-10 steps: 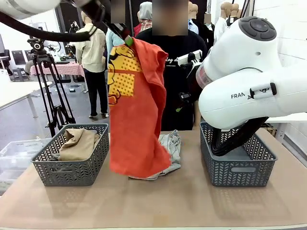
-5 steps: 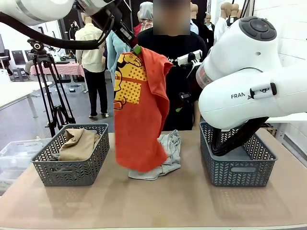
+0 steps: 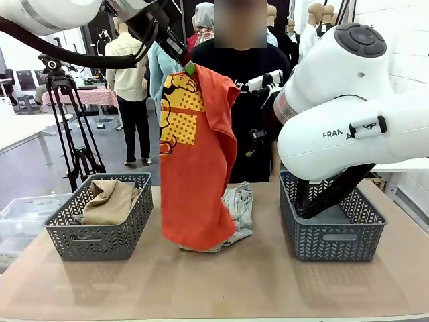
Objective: Sort the tops and bottoms.
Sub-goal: Sort the clothes according to human instructions.
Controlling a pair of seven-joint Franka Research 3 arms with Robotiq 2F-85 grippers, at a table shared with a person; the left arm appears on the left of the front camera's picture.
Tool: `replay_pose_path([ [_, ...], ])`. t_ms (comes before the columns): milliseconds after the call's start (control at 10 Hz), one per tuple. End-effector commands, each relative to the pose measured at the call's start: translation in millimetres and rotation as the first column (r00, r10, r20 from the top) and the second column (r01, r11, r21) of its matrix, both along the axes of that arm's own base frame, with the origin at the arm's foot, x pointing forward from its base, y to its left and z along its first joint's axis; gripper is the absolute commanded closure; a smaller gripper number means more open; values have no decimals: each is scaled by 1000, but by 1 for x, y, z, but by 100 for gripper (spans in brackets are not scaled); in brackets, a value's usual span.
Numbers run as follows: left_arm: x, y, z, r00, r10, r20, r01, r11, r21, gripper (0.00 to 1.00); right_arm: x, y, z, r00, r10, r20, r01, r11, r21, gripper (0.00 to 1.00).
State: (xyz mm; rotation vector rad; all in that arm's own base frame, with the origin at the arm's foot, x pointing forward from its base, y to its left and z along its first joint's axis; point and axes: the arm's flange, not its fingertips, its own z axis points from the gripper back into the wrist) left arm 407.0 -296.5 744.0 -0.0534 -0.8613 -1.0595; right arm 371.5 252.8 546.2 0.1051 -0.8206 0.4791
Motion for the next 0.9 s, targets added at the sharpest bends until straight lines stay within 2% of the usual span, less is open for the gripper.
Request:
replay_pose_path([
  [0, -3, 3, 3, 1000, 3, 31, -3, 1000, 1, 100, 0, -1, -4, 1000, 8, 4, -8, 1000, 7, 0],
  [800, -3, 3, 3, 1000, 3, 31, -3, 1000, 1, 100, 0, -1, -4, 1000, 8, 4, -8, 1000, 7, 0],
])
